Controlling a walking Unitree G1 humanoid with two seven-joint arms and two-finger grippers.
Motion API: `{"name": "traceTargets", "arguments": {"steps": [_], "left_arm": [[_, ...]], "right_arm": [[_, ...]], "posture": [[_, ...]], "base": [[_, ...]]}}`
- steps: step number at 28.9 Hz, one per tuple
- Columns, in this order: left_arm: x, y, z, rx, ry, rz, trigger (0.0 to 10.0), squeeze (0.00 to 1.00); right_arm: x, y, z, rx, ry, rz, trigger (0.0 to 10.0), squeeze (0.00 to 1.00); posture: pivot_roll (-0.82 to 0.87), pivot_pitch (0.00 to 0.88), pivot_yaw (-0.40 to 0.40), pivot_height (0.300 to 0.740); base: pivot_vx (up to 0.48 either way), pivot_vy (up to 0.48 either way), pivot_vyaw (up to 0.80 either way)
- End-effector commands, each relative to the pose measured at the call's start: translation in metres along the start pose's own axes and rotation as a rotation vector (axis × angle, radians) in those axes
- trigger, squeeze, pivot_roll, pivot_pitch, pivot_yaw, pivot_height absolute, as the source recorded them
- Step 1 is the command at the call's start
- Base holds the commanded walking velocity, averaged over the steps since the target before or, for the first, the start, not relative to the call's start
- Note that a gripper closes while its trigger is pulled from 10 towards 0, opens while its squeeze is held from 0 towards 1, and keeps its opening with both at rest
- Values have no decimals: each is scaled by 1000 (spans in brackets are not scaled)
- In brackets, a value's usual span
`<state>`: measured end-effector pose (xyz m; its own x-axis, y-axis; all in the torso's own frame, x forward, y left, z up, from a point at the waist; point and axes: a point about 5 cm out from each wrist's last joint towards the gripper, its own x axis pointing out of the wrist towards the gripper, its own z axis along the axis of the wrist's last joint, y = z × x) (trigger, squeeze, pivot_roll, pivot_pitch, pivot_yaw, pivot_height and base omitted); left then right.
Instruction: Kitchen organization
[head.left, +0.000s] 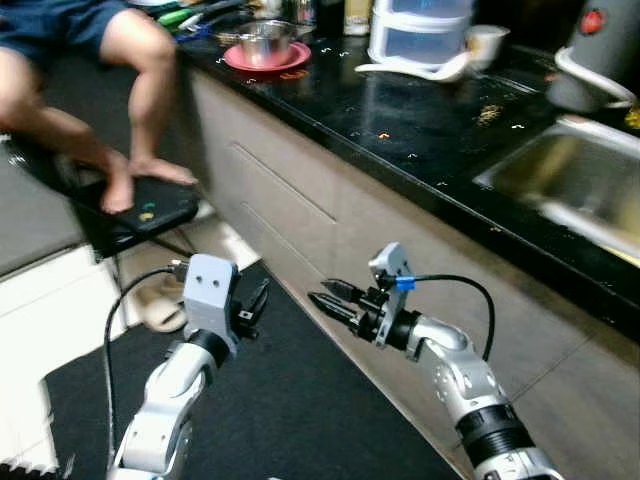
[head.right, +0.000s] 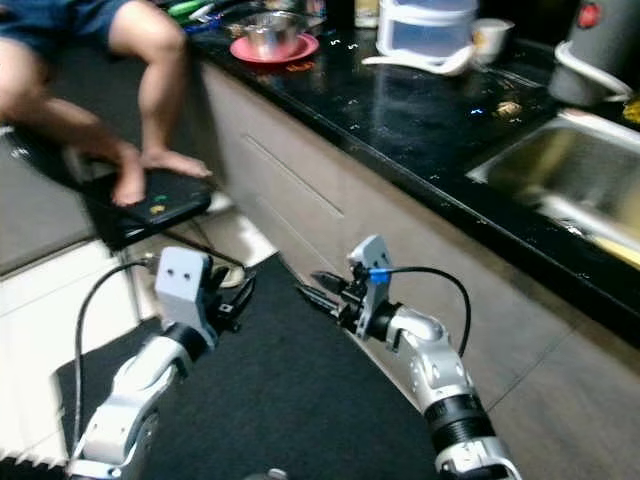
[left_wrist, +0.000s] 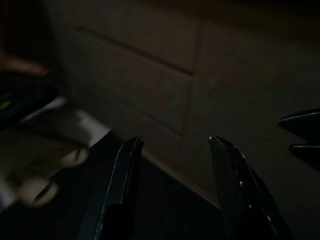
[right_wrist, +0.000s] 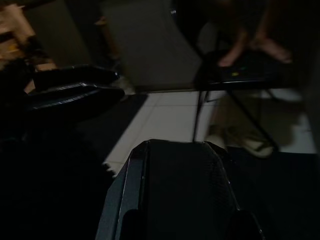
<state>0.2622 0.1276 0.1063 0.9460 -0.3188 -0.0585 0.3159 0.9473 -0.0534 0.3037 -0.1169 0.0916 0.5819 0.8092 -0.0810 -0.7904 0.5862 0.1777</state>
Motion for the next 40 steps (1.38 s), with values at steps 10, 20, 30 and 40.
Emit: {"name": "traceTargets", "arguments": {"steps": [10,20,30,40], "left_arm": [[2,-2,0,-7,-11,-24,10000,0],[3,-2,-1,-1,-14,-32,10000,0],[3,-4,-2,6,-13,-42,10000,0],[4,-5,-2,5,-17,-44,10000,0]], "right_arm": [[-1,-6,0,20,-19,-41,10000,0],[0,-7,0,23,-21,-40,10000,0],[1,-3,-1,-12,-13,7,10000,0],[1,-3,-1,2,-28,12,10000,0]], "posture": [[33,15,-18,732],[34,8,-16,732],[32,0,-17,732],[29,0,-19,732]], "base": [[113,0,230],[311,0,0],[309,0,156],[310,0,800]]}}
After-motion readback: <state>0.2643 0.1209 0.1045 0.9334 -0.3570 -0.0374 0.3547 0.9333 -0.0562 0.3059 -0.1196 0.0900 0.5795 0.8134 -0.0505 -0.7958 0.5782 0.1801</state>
